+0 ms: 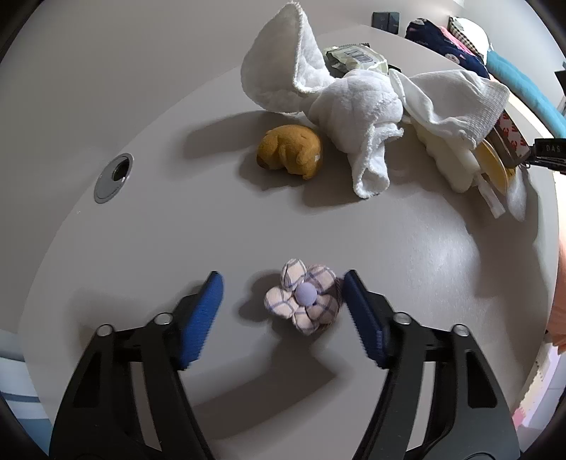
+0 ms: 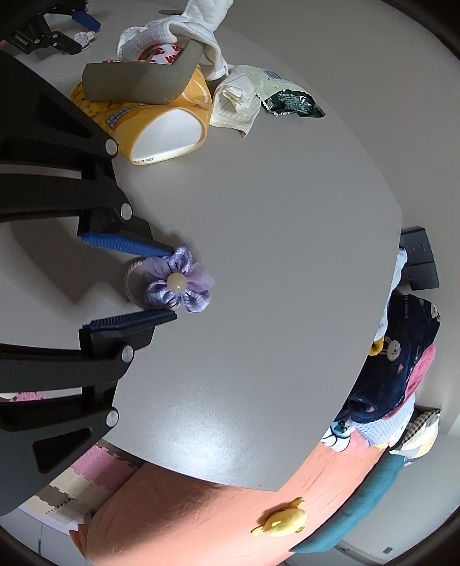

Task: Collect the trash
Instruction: 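Grasp the purple fabric flower with the right gripper, then carry the purple flower with the right gripper to the black bin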

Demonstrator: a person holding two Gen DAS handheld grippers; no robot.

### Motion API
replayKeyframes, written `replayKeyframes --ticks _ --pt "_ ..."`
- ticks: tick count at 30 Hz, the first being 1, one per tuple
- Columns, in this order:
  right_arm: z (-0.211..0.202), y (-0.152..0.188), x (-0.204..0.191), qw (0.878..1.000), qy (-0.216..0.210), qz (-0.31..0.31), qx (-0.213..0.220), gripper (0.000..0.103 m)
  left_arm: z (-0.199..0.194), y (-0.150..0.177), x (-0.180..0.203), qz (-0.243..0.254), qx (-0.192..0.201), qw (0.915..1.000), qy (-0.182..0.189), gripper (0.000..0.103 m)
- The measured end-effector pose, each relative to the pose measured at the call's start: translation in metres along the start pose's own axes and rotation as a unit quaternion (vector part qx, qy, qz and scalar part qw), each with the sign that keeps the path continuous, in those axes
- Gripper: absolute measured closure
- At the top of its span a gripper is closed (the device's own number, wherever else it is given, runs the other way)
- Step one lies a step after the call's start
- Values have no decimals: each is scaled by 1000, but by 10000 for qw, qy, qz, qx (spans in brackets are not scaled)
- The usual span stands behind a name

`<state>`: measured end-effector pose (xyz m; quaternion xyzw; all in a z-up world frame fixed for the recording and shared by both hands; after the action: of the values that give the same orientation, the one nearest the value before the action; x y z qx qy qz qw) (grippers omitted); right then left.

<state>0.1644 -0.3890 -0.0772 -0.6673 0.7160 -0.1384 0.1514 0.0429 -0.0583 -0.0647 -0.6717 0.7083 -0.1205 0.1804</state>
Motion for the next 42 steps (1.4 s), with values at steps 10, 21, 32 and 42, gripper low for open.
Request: replayKeyframes --ticks 10,21,32,42 --pt "-4 2 5 9999 -160 51 3 88 -11 10 11 -53 119 9999 17 76" --pt "-32 9 28 9989 -322 307 167 88 -42 3 23 -95 360 9987 343 83" --pt "-70 21 81 9965 -153 673 471 88 -64 -28 87 538 692 9934 741 84" --pt "-95 45 148 9908 100 1201 622 88 -72 -48 169 1237 788 9826 1135 83"
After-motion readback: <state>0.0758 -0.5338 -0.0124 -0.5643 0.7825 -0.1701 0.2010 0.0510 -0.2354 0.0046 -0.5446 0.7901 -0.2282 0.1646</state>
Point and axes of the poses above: each gripper's, at about its wrist camera, not at the fingertips, and z roughly the way its jaws point, x to its right, y to its underside, the point moved 1 cm from there along z, roughly the way its jaws point, and after that the axes turned 2 degrees about -z, right-handed, at the moved point
